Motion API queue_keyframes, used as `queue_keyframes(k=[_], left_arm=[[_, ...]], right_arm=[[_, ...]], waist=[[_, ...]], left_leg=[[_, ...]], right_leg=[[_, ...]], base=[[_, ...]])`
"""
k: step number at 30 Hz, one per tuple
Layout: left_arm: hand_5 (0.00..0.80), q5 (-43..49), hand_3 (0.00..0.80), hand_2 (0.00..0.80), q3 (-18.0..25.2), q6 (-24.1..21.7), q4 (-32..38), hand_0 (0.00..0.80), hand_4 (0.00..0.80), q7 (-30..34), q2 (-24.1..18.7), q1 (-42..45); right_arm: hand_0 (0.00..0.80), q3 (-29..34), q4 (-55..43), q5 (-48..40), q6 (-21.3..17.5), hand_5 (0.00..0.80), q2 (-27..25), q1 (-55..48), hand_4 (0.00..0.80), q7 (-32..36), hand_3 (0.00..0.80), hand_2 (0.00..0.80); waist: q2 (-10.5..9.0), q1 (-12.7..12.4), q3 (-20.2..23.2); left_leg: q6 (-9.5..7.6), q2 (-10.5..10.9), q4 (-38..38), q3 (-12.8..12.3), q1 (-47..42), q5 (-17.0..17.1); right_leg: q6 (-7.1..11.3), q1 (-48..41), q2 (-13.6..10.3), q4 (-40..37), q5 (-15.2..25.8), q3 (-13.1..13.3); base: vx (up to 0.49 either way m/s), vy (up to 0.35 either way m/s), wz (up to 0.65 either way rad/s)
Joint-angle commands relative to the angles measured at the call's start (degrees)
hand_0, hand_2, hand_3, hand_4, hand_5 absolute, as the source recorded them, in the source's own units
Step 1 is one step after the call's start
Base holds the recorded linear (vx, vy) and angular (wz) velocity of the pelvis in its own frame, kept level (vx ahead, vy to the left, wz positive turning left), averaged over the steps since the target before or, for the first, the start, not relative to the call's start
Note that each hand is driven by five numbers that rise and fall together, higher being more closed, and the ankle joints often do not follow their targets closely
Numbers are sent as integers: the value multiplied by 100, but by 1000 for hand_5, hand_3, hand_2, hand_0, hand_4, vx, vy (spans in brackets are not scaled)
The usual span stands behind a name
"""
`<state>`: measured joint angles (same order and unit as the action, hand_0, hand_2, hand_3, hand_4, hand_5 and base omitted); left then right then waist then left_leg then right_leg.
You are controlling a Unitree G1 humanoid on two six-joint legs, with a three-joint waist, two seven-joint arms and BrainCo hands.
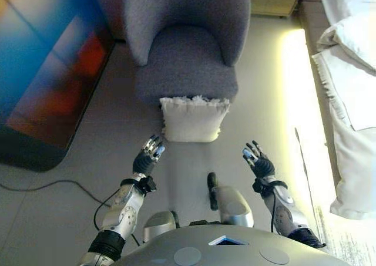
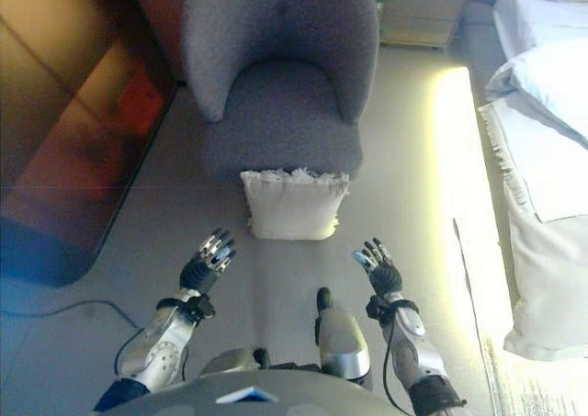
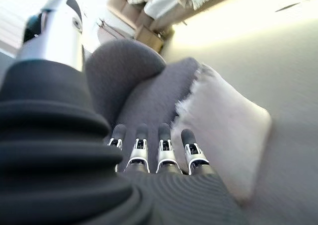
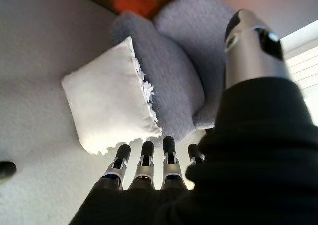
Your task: Pick up the cushion and take it to the sofa
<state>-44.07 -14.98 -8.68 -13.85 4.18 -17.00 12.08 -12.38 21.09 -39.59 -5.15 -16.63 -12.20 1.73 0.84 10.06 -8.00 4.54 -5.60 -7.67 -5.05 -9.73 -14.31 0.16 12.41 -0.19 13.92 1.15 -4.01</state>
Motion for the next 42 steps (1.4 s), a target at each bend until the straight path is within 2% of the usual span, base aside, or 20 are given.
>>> queue_keyframes(k=[1,3,5,7,9,11,13,17,20,22,24,26,32,35,36,39,40,42], left_arm=[[0,-236,0,0,115,-265,444,0,0,-168,-96,-149],[0,-281,0,0,45,-280,419,0,0,-344,27,-326],[0,-256,0,0,-26,-264,445,0,0,-426,67,-420],[0,-224,0,0,-65,-266,494,0,0,-472,45,-440],[0,-266,0,0,-41,-253,522,0,0,-533,-10,-450],[0,-325,0,0,45,-214,546,0,0,-485,-29,-435],[0,-338,0,0,55,-239,554,0,0,-392,-18,-419],[0,-316,0,0,-82,-406,568,0,0,-462,36,-402],[0,-353,0,0,-52,-446,620,0,0,-457,43,-327],[0,-356,0,0,-23,-437,557,0,0,-370,38,-318],[0,-369,0,0,17,-365,541,0,0,-258,3,-333],[0,-355,0,0,-27,-353,545,0,0,-280,-46,-329],[0,-245,0,0,-25,-345,494,0,0,-251,-161,-449],[0,-107,0,0,16,-325,447,0,0,-255,-215,-423],[0,-99,0,0,39,-329,432,0,0,-258,-265,-395],[0,-86,0,0,121,-311,395,0,0,-260,-327,-325],[0,-98,0,0,180,-307,373,0,0,-262,-347,-296],[0,-186,0,0,318,-293,359,0,0,-222,-398,-248]], right_arm=[[0,-161,-428,-36,-126,0,33,131,0,174,0,0],[0,-183,-308,76,-196,0,-26,265,0,157,0,0],[0,-208,-250,52,-252,0,-65,392,0,155,0,0],[0,-211,-268,-39,-284,0,-97,441,0,218,0,0],[0,-182,-333,-31,-162,0,-84,470,0,233,0,0],[0,-134,-389,30,-100,0,-71,379,0,281,0,0],[0,-106,-449,68,-159,0,-87,223,0,378,0,0],[0,-144,-499,81,-226,0,-95,119,0,443,0,0],[0,-96,-489,93,-185,0,-150,158,0,526,0,0],[0,-66,-462,102,-227,0,-141,205,0,521,0,0],[0,-43,-510,95,-265,0,-113,223,0,439,0,0],[0,-97,-524,95,-292,0,-60,247,0,284,0,0],[0,-214,-432,3,-254,0,76,390,0,173,0,0],[0,-237,-322,-26,-342,0,250,446,0,90,0,0],[0,-253,-338,22,-373,0,314,395,0,69,0,0],[0,-293,-334,102,-413,0,379,289,0,-3,0,0],[0,-307,-349,105,-396,0,364,257,0,-26,0,0],[0,-293,-395,110,-334,0,301,143,0,-4,0,0]], waist=[[-265,132,357],[-411,46,374],[-563,-77,309],[-639,-209,218],[-656,-285,167],[-612,-332,145],[-544,-385,115],[-452,-548,44],[-369,-636,36],[-318,-644,50],[-288,-625,65],[-250,-646,82],[-270,-680,171],[-250,-752,230],[-183,-790,249],[-60,-806,211],[-26,-796,185],[-35,-759,160]], left_leg=[[-15,172,-1918,15,-117,2168],[-71,264,-2972,35,493,2245],[-229,223,-3476,-9,1160,2018],[-366,191,-3141,23,1572,1851],[-430,111,-2193,50,1668,1875],[-365,19,-1318,12,1719,2036],[-230,-55,-517,63,1784,2189],[-18,-252,645,384,1884,2413],[43,-318,941,437,1939,2545],[32,-318,771,320,2011,2512],[-26,-261,538,145,2046,2358],[-86,-150,499,162,2024,2269],[-435,299,215,63,1835,1808],[-652,497,159,52,1714,1617],[-766,563,180,39,1633,1542],[-866,641,200,26,1435,1430],[-870,653,202,36,1348,1402],[-839,712,219,60,1202,1353]], right_leg=[[198,-69,-134,-1016,1000,423],[10,-352,-111,-1071,888,486],[-91,-649,-113,-1077,746,575],[-102,-847,-57,-1051,591,655],[-64,-975,38,-1039,420,769],[-17,-1085,116,-1060,289,863],[47,-1197,149,-1050,138,908],[136,-1535,113,-1049,-152,991],[155,-1777,105,-1024,-366,1044],[152,-1839,81,-924,-517,991],[172,-1820,7,-749,-628,880],[225,-1786,-81,-529,-726,789],[516,-1611,-430,40,-379,683],[641,-1416,-565,819,-42,585],[641,-1223,-637,1606,293,440],[567,-729,-691,2726,561,249],[524,-528,-698,2905,627,210],[454,-246,-835,2400,645,122]], base=[[419,-188,-13],[391,-180,-47],[317,-116,-70],[254,-3,-35],[260,85,-37],[241,134,-28],[229,147,-8],[256,107,-8],[289,113,-21],[256,124,-27],[228,154,-39],[267,205,-26],[248,182,-9],[222,206,-15],[202,270,-10],[166,237,-7],[186,178,0],[219,85,-1]])
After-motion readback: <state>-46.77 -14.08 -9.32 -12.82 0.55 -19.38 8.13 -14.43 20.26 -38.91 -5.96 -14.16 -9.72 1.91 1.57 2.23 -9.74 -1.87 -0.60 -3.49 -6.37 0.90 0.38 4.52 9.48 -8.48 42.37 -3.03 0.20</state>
